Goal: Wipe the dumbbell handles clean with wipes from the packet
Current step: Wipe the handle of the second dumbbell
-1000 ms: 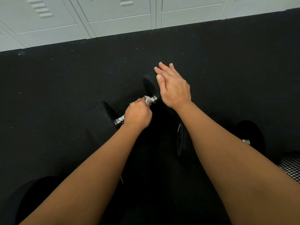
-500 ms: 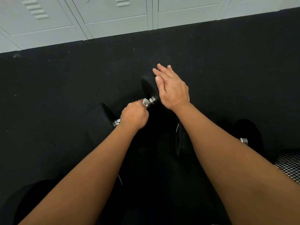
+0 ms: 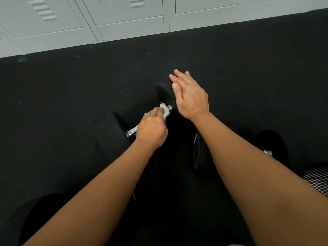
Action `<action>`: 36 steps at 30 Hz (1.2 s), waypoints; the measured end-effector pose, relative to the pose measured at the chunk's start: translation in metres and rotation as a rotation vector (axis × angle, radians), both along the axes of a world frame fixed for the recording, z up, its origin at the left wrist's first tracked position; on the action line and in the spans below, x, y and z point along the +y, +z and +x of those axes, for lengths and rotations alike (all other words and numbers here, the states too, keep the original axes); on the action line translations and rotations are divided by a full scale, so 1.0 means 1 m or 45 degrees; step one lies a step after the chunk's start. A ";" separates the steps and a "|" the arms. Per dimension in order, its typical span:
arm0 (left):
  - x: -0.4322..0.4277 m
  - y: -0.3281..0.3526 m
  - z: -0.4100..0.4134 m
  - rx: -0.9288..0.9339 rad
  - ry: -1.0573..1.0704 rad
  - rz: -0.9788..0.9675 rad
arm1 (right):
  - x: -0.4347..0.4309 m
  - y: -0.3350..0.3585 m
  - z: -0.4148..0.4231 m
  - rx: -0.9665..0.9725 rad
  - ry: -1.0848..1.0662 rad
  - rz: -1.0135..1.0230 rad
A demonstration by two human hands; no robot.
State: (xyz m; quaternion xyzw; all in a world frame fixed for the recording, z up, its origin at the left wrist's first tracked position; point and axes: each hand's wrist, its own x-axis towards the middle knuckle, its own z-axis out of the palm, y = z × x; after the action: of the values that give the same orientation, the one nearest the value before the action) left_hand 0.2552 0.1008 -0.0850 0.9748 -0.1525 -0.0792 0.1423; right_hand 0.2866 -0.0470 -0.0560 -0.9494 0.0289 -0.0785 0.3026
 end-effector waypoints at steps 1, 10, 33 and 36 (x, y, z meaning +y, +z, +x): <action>0.000 0.000 0.006 0.061 0.085 0.032 | 0.000 0.000 -0.001 -0.001 -0.001 0.009; -0.015 0.014 0.009 0.166 -0.043 -0.014 | 0.000 0.001 0.000 0.004 0.003 -0.004; 0.003 0.021 -0.005 0.183 -0.452 0.582 | 0.001 0.000 -0.001 -0.001 0.016 -0.015; 0.000 0.017 -0.009 0.194 -0.398 0.544 | 0.001 0.001 0.001 0.005 0.010 -0.033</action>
State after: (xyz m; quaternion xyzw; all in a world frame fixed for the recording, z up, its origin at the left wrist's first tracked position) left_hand 0.2460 0.1011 -0.0682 0.9386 -0.2698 -0.2036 -0.0695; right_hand 0.2878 -0.0459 -0.0555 -0.9536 0.0247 -0.0758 0.2905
